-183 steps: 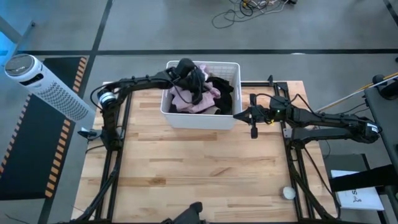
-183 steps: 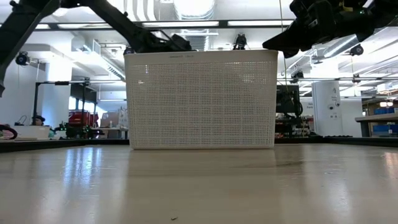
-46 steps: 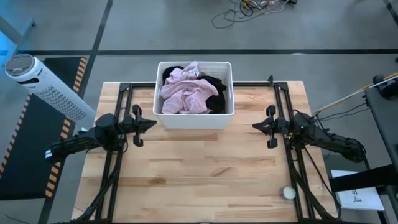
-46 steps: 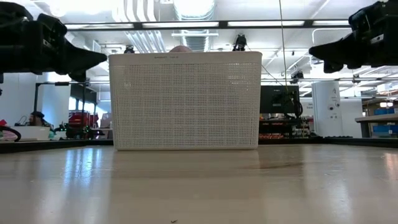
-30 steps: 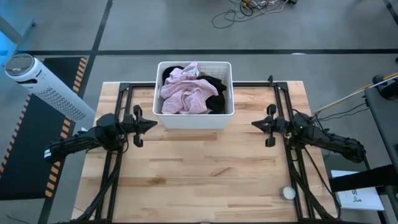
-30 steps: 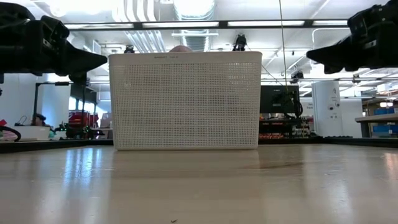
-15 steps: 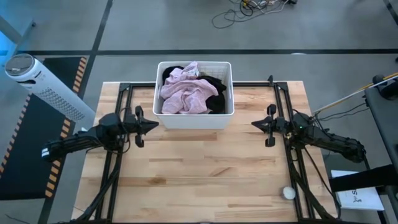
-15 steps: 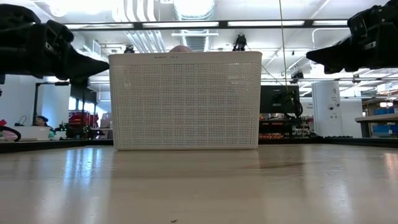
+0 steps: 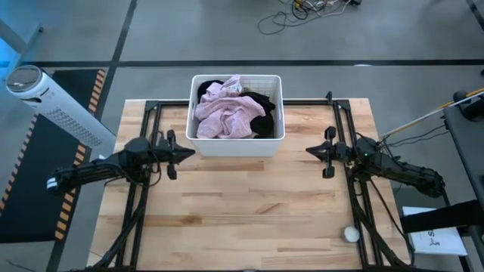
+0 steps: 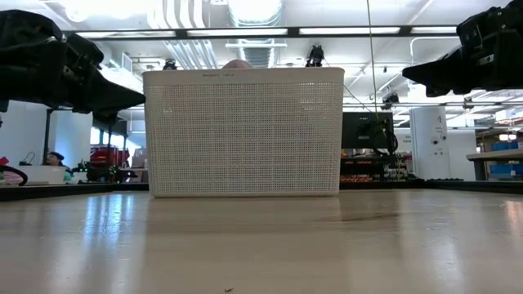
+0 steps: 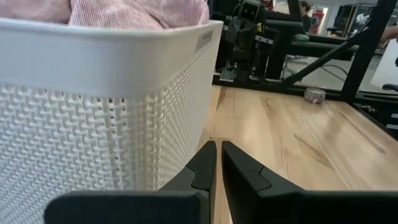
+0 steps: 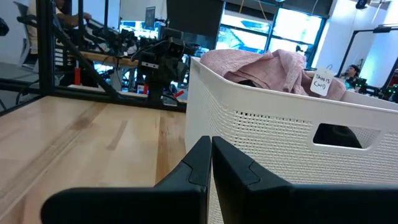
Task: Sort clothes
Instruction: Return to Home Position
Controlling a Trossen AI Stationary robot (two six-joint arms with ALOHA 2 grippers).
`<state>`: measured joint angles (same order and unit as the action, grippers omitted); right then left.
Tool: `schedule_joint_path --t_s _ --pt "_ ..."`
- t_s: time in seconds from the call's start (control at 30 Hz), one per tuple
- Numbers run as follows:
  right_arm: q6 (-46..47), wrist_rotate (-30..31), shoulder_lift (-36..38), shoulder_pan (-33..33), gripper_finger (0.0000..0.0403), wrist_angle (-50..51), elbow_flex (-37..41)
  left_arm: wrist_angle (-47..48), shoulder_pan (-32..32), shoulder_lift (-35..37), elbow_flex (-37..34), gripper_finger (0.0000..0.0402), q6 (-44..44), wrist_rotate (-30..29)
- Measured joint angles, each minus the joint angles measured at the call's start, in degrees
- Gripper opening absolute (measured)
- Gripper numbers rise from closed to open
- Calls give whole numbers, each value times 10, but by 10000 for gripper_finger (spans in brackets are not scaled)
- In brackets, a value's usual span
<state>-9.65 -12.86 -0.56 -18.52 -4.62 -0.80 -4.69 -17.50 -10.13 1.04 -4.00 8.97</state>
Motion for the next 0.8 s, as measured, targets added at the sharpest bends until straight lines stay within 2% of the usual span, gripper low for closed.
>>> schedule_joint_path --t_s 0.8 --pt "0 0 -3 0 0 0 0 0 0 -63 0 27 0 0"
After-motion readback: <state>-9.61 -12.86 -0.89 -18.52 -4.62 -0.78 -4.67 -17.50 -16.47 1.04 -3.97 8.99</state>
